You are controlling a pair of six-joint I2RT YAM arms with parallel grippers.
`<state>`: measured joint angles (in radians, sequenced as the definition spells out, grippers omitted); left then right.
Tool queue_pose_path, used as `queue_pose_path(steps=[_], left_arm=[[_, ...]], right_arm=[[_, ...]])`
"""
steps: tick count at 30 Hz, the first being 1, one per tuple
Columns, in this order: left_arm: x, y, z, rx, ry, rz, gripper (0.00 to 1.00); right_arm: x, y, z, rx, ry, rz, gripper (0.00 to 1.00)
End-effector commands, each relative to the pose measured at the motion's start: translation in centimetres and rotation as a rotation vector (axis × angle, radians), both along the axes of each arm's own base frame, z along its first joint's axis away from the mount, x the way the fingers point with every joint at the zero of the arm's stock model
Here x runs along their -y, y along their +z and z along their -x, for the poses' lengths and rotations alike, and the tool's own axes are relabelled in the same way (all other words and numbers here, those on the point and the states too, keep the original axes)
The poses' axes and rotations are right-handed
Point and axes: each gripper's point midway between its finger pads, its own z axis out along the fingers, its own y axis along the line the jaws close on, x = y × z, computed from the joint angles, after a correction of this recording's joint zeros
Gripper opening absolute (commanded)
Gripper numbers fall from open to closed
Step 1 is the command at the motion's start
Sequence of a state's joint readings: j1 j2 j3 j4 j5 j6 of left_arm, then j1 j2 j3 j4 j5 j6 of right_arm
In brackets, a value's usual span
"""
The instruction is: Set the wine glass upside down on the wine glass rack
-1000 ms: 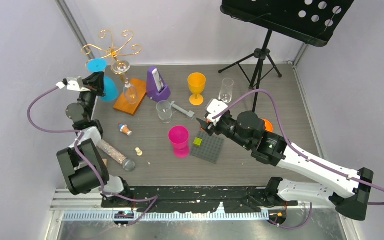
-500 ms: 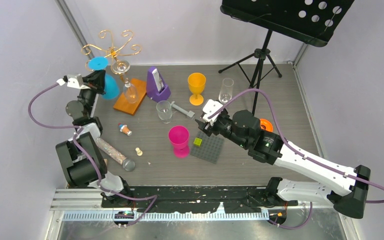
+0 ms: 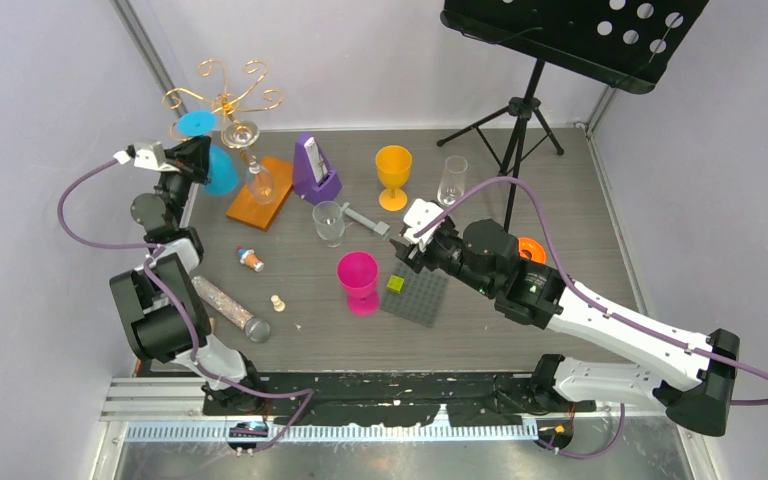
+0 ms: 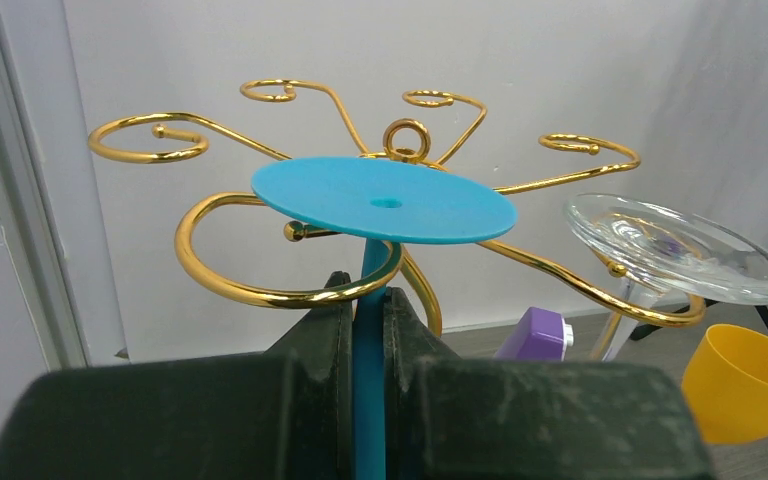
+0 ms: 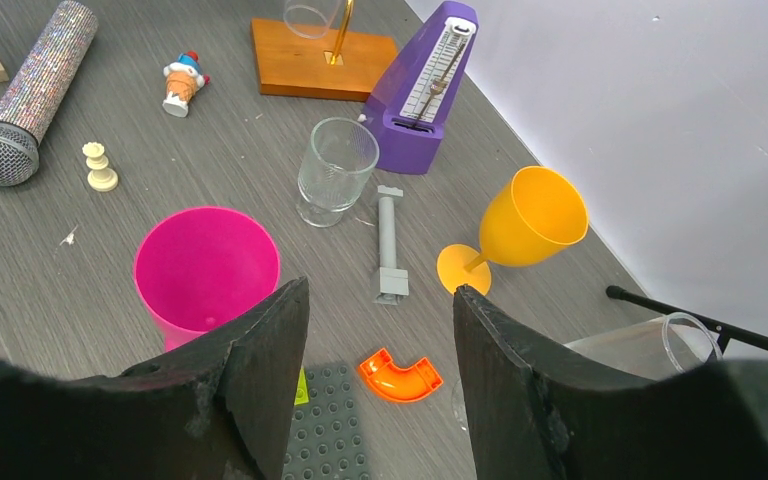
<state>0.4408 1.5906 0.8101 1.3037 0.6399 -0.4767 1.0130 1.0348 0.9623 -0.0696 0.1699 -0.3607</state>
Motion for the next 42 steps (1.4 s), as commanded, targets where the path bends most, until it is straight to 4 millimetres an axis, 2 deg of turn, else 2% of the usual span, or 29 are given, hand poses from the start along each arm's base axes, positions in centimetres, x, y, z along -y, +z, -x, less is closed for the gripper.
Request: queue_pose_path(steps=[1, 12, 19, 31, 36, 42], left_arm=[[-0.8, 2.5, -0.2, 0.07, 0.027, -0.016, 0.0], [-2.0, 2.9, -0.7, 0.073, 0.082, 0.02, 0.0], [-2.6, 2.4, -0.7, 0.057, 0.113, 0.034, 0.0], [-3.4, 2.7, 1.0, 0.082, 0.16, 0.056, 0.0], [-3.0, 2.3, 1.9, 0.086, 0.149, 0.056, 0.0], [-1.0, 2.3, 2.4, 0.092, 0.049, 0.01, 0.0]], right_arm=[[-0.2, 2.7, -0.1, 0.038, 0.004, -0.052, 0.61], [0.0, 2.6, 0.0, 0.036, 0.006, -0.047, 0.61], [0.1, 2.4, 0.2, 0.034, 0.009, -0.043, 0.61], [-0.1, 2.3, 0.3, 0.037, 0.024, -0.029, 0.61], [-0.2, 2.4, 0.4, 0.038, 0.036, -0.03, 0.61], [-0.2, 2.2, 0.6, 0.035, 0.047, -0.021, 0.61]])
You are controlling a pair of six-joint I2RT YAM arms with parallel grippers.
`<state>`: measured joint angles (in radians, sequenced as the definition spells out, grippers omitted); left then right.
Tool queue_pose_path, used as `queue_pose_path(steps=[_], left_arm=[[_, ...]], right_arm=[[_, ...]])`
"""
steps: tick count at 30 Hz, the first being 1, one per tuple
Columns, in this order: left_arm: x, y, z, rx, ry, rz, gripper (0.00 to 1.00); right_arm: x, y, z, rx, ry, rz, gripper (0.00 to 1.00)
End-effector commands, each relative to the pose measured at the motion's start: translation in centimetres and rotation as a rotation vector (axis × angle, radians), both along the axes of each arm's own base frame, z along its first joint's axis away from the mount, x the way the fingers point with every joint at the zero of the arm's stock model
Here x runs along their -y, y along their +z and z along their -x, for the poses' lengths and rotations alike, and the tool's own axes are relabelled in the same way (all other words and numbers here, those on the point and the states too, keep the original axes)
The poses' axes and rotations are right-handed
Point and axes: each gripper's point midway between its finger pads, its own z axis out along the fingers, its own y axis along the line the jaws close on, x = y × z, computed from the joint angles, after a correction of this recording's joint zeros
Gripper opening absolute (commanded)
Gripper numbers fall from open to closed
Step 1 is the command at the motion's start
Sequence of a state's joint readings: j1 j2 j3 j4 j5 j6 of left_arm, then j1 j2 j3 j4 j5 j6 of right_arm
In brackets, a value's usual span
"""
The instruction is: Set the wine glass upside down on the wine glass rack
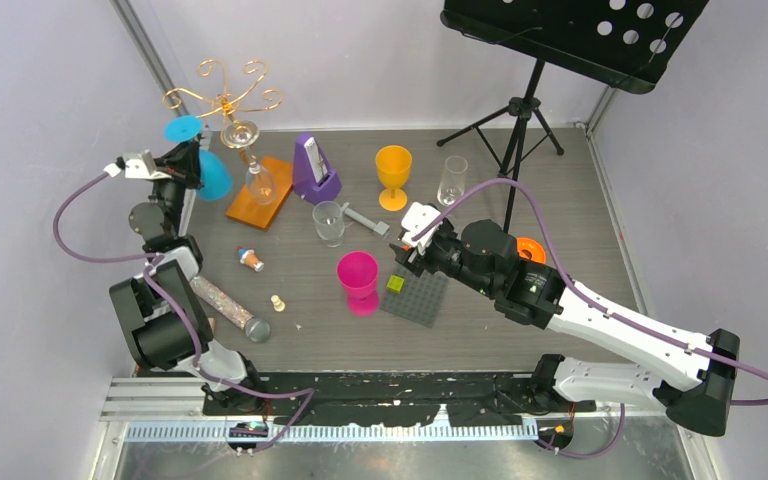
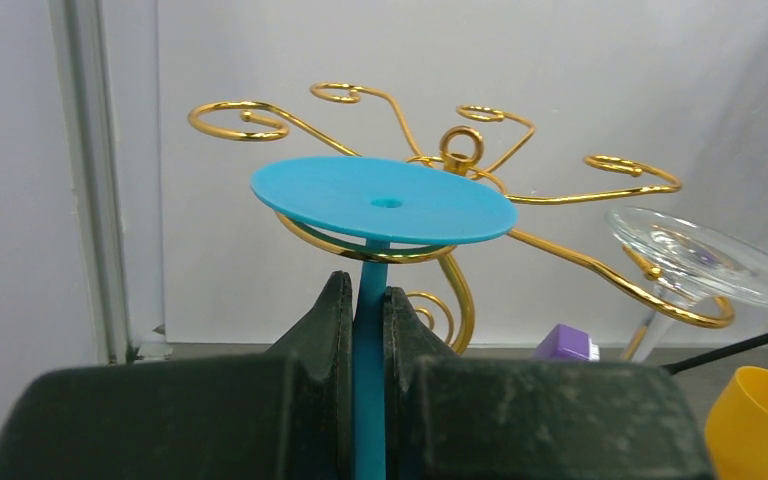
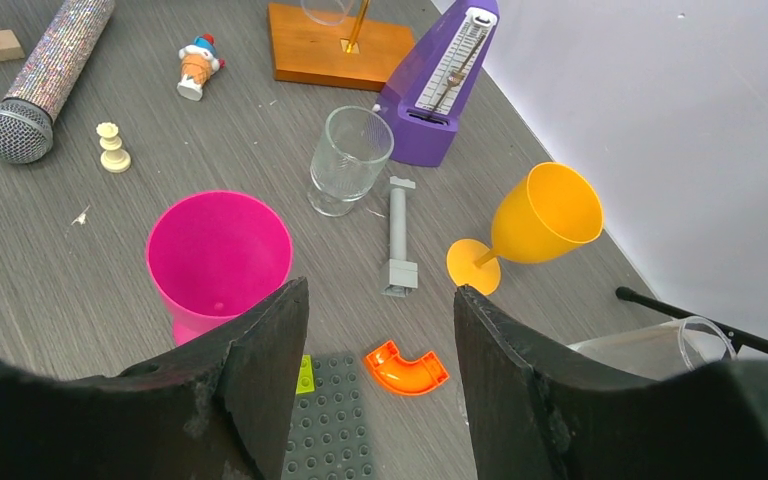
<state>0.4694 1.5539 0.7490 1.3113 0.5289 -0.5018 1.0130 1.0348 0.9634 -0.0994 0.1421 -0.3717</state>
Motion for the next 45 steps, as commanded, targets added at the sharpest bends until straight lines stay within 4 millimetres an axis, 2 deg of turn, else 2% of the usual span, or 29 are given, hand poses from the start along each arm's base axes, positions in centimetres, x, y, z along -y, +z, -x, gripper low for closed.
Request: queue_pose_path(steps=[1, 6, 8, 12, 18, 23, 27, 29, 33, 34, 35, 41, 43, 44, 45], left_arm=[[1.7, 2.4, 1.3, 0.084, -0.077, -0.078, 0.0], [2.2, 2.1, 0.9, 0.064, -0.119, -0.088, 0.0], [2.0, 1.7, 0.5, 0.041, -0.123, -0.08, 0.04], [1.8, 1.2, 0.3, 0.014, -0.112, -0.074, 0.26], [1.5, 1.1, 0.4, 0.0, -0.086, -0.068, 0.52], [1.0, 1.0, 0.9, -0.031, -0.045, -0.023, 0.58], [0.3, 0.9, 2.2, -0.057, 0.028, 0.037, 0.66], [0.3, 1.4, 3.5, -0.059, 0.062, 0.059, 0.82], [0.0, -0.6, 5.5, -0.15, 0.138, 0.17, 0.86], [0.2, -1.2, 6.1, -0.175, 0.143, 0.193, 0.96], [0.5, -2.3, 6.5, -0.214, 0.153, 0.217, 0.99], [1.5, -4.6, 10.2, -0.378, 0.269, 0.287, 1.0], [1.5, -6.4, 11.3, -0.493, 0.319, 0.344, 1.0], [1.5, -7.1, 11.9, -0.542, 0.347, 0.375, 1.0], [1.8, -8.1, 12.6, -0.598, 0.363, 0.404, 1.0]], right_arm=[[-0.1, 2.8, 0.2, 0.044, 0.019, -0.05, 0.61], [-0.1, 2.7, 0.2, 0.045, 0.021, -0.047, 0.62], [-0.1, 2.7, 0.3, 0.044, 0.026, -0.047, 0.62], [-0.1, 2.6, 0.3, 0.045, 0.026, -0.042, 0.62], [-0.2, 2.7, 0.3, 0.048, 0.027, -0.037, 0.62], [-0.1, 2.4, 0.0, 0.044, 0.012, -0.032, 0.62], [0.4, 2.6, -0.9, 0.03, -0.062, -0.049, 0.63], [0.6, 2.8, -1.3, 0.02, -0.092, -0.059, 0.66], [0.2, 2.5, -1.7, -0.012, -0.113, -0.049, 0.7], [-0.1, 2.5, -1.9, -0.019, -0.114, -0.047, 0.71], [-0.2, 2.3, -1.9, -0.035, -0.118, -0.047, 0.71], [-0.9, 1.8, -4.1, -0.17, -0.24, -0.054, 0.72], [-1.0, 1.5, -4.7, -0.22, -0.268, -0.047, 0.72], [-0.9, 0.7, -5.1, -0.256, -0.289, -0.034, 0.72], [-1.3, 0.9, -5.3, -0.273, -0.285, -0.039, 0.72]])
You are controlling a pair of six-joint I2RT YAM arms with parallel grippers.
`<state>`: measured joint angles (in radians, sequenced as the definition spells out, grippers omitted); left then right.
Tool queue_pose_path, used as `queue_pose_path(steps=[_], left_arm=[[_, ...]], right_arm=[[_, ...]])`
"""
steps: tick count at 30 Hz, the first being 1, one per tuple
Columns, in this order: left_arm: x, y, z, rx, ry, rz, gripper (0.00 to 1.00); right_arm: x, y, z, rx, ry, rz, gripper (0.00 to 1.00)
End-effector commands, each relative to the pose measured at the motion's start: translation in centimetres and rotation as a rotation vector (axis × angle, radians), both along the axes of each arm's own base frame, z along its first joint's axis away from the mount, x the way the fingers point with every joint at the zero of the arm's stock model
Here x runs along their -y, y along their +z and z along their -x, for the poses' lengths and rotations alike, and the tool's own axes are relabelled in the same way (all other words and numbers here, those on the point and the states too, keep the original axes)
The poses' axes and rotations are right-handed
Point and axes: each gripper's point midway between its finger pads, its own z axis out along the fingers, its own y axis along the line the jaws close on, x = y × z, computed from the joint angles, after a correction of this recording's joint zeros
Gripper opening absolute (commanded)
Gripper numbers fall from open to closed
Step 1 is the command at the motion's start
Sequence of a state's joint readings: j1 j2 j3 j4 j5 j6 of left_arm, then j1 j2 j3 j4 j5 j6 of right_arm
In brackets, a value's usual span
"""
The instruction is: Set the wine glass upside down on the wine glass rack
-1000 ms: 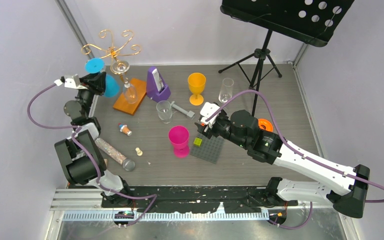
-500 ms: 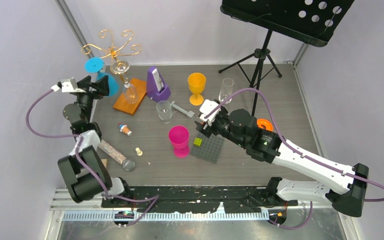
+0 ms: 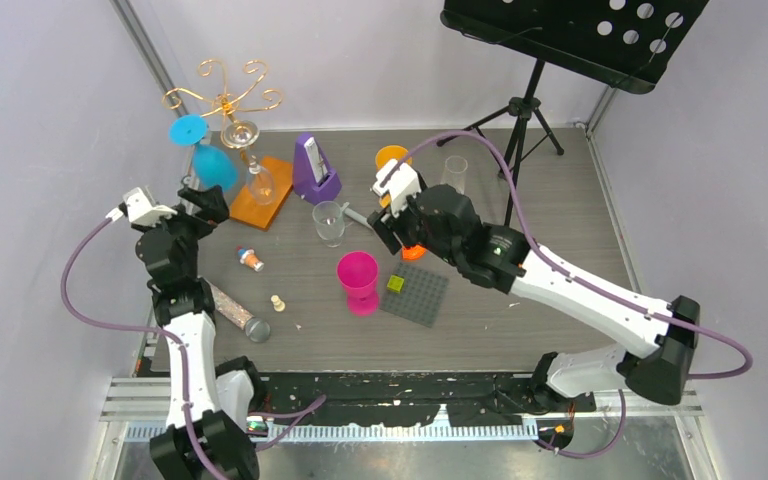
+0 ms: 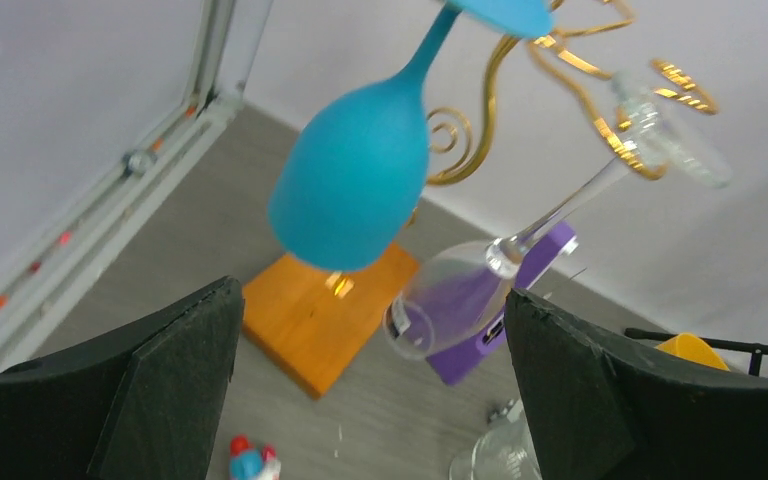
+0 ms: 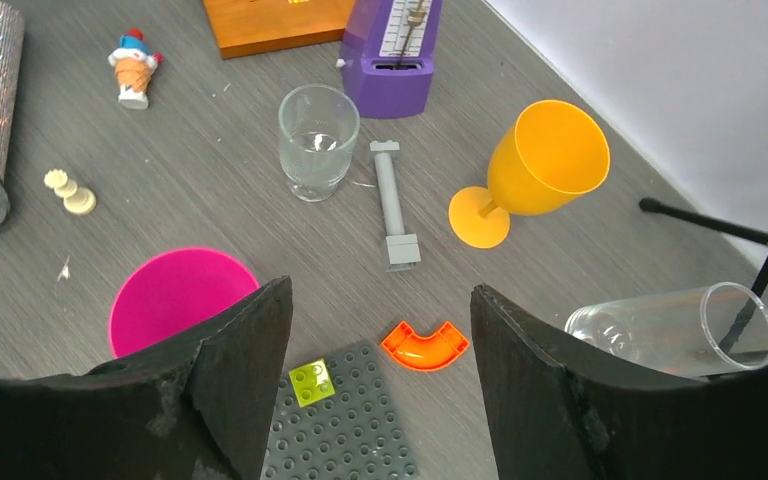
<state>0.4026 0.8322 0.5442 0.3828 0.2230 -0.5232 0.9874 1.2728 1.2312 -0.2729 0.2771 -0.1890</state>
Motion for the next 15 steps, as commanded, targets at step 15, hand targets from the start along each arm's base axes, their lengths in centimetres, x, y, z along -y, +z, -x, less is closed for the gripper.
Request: queue_pose_path(steps=[15], left_arm=[[6.1, -2.4, 6.8, -0.342, -0.071, 0.149, 1.0]], right_arm=[[-3.1, -1.6, -2.1, -0.408, -0.028, -0.045, 0.72]])
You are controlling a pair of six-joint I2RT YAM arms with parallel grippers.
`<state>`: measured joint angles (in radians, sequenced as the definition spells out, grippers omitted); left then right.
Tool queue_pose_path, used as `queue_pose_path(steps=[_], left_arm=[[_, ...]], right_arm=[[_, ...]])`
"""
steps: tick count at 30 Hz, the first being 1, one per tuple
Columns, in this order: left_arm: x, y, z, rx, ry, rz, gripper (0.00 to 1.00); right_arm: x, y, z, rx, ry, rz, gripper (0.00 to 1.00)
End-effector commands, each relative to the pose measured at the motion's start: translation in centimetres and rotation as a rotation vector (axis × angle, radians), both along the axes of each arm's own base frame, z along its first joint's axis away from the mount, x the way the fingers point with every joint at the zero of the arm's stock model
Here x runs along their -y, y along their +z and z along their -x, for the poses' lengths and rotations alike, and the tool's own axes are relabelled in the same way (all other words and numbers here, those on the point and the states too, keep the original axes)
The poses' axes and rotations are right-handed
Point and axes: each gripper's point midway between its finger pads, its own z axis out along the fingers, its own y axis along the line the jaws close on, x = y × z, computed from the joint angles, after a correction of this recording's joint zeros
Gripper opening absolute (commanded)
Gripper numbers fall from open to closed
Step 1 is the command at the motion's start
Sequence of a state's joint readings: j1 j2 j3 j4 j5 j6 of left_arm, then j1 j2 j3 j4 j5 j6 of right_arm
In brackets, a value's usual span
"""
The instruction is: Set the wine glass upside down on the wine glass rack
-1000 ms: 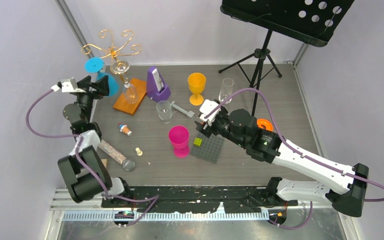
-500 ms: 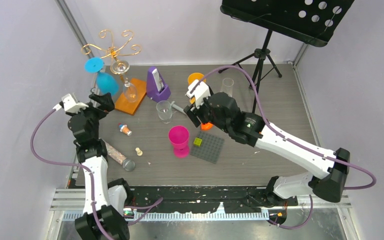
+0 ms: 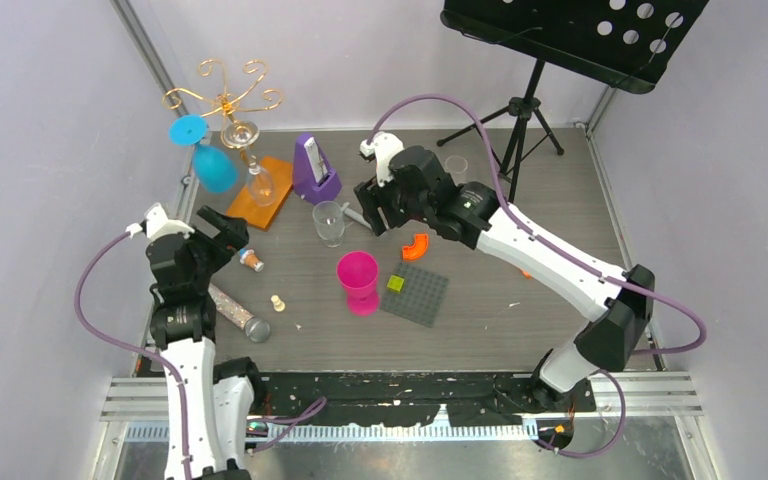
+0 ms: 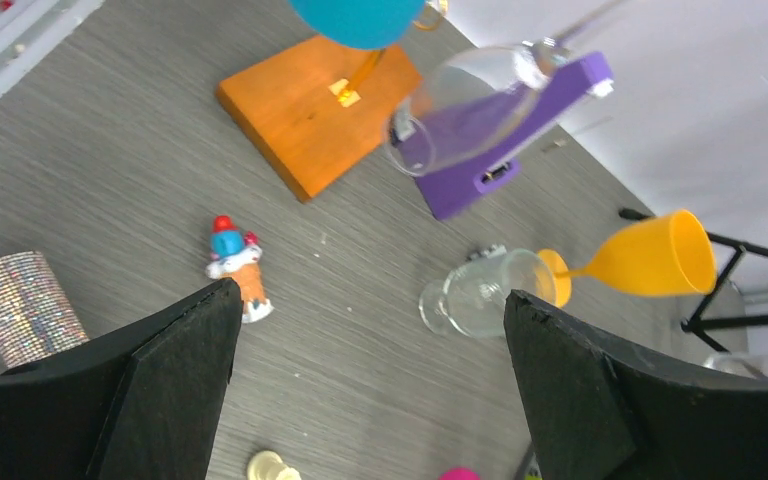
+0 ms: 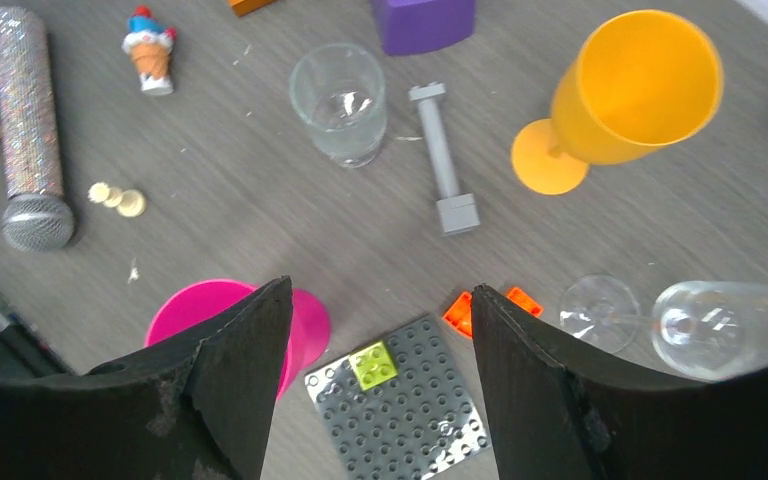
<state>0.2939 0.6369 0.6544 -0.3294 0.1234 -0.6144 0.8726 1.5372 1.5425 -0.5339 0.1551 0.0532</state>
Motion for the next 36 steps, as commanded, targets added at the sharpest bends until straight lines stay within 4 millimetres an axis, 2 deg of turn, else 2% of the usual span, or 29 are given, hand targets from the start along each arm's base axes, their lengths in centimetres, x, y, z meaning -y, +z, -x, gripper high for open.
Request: queue_pose_path(steps=[1, 8, 14, 17, 22, 28, 32, 36], left_arm=[[2.3, 3.5, 1.3, 0.036, -0.097, -0.063, 1.0], [4.8, 4.6, 3.0, 0.079, -0.171, -0.066, 1.0], [7.4, 4.5, 3.5, 0.058, -0.276, -0.054, 1.0], [8.7, 4.2, 3.7, 0.046, -0.327, -0.06, 0.99], [9.6, 4.0, 3.8, 0.034, -0.366, -0.064, 1.0], [10.0, 3.5, 3.8, 0.008, -0.382, -0.089, 1.0], [10.5, 3.3, 3.5, -0.006, -0.402, -0.09, 1.0], [11.1, 3.3, 3.2, -0.012, -0.424, -0.095, 1.0]], right_arm=[[-1.1, 0.4, 2.0, -0.116, 0.082, -0.018, 0.71], [-0.2, -3.2, 6.1, -0.271, 0.221, 0.067, 0.72], [-0.7, -5.4, 7.6, -0.356, 0.272, 0.072, 0.71], [-1.3, -6.7, 7.7, -0.374, 0.275, 0.081, 0.71], [-2.7, -7.8, 7.3, -0.388, 0.276, 0.077, 0.69], [-3.4, -10.1, 6.9, -0.401, 0.268, 0.137, 0.66], [-3.3, -11.1, 6.2, -0.387, 0.247, 0.183, 0.58], [-3.2, -10.2, 5.7, -0.356, 0.231, 0.183, 0.44]])
